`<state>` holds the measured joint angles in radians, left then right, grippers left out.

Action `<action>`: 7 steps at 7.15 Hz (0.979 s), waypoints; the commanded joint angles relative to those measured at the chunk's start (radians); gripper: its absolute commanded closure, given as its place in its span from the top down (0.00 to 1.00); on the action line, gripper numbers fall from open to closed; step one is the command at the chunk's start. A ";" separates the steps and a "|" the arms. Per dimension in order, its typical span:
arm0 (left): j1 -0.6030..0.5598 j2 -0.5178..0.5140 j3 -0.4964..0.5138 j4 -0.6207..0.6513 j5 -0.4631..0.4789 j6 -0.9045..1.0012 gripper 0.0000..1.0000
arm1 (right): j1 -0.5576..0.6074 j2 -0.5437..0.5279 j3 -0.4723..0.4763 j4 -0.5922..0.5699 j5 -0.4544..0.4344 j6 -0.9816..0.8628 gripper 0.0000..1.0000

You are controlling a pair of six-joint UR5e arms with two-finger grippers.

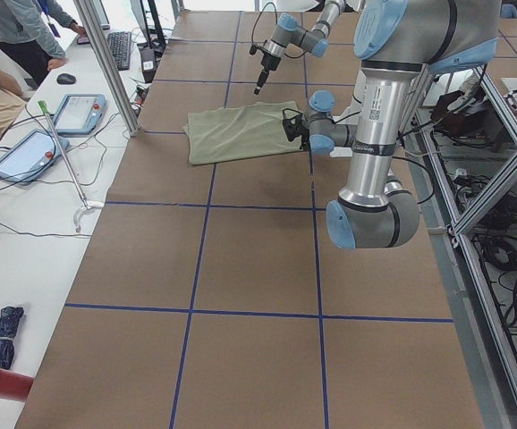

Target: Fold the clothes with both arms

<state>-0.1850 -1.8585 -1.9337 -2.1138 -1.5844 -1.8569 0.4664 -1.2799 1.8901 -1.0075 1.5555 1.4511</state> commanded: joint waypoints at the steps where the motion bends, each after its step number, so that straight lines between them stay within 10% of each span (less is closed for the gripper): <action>1: 0.053 -0.001 0.004 0.000 0.040 -0.008 0.61 | 0.000 0.001 0.000 0.001 0.000 0.000 1.00; 7: 0.091 -0.014 0.032 -0.006 0.146 -0.031 0.61 | -0.002 0.001 0.000 0.001 -0.002 0.000 1.00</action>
<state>-0.0992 -1.8715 -1.9112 -2.1187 -1.4492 -1.8897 0.4643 -1.2789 1.8898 -1.0063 1.5540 1.4512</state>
